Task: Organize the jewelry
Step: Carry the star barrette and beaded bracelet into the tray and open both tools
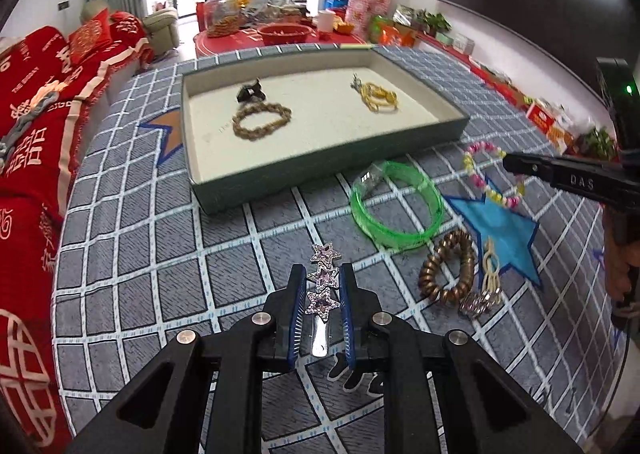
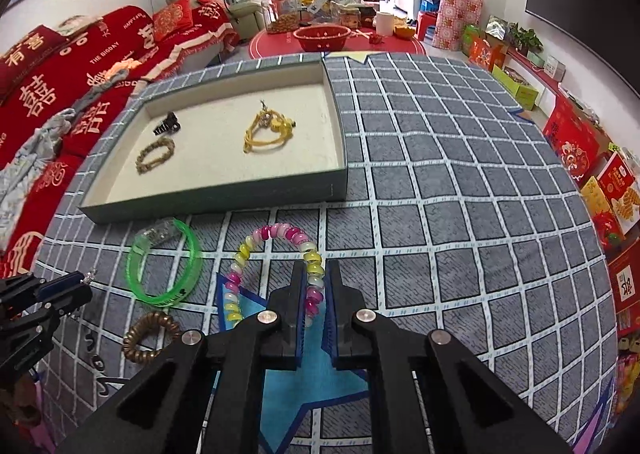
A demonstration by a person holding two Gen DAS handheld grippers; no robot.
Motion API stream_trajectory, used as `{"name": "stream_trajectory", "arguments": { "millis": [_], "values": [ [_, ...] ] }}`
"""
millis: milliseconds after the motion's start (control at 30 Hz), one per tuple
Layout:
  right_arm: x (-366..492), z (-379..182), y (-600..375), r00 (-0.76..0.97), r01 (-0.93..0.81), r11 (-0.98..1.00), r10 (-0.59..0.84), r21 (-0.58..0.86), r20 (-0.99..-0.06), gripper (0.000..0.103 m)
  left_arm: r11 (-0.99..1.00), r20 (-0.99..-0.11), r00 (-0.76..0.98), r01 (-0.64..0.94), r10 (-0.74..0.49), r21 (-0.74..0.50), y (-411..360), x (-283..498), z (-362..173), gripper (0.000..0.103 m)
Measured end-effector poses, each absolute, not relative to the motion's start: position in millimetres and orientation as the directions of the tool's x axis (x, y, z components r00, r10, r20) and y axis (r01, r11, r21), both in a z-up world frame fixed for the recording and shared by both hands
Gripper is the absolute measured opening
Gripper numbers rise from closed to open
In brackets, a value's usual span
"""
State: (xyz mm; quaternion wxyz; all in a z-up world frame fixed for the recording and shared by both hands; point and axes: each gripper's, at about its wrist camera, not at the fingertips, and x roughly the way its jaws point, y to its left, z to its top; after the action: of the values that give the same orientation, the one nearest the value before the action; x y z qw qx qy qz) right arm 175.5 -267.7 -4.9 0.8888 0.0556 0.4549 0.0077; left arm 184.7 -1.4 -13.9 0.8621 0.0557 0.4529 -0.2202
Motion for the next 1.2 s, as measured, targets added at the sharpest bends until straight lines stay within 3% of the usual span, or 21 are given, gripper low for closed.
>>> {"name": "stream_trajectory", "arguments": {
  "millis": [433, 633, 1200],
  "values": [
    [212, 36, -260, 0.621, -0.006, 0.978, 0.166, 0.206, -0.766, 0.010, 0.938, -0.735, 0.599, 0.314, -0.318, -0.150, 3, 232, 35, 0.030],
    [257, 37, -246, 0.598, -0.025, 0.970, 0.208, 0.242, -0.774, 0.009, 0.942, -0.725, 0.622, 0.318, -0.294, -0.109, -9, 268, 44, 0.030],
    [323, -29, -243, 0.444, 0.041, 0.962, 0.226, 0.272, -0.867, 0.009, 0.923, -0.849, 0.451, 0.370, -0.274, -0.101, -34, 336, -16, 0.030]
  ]
}}
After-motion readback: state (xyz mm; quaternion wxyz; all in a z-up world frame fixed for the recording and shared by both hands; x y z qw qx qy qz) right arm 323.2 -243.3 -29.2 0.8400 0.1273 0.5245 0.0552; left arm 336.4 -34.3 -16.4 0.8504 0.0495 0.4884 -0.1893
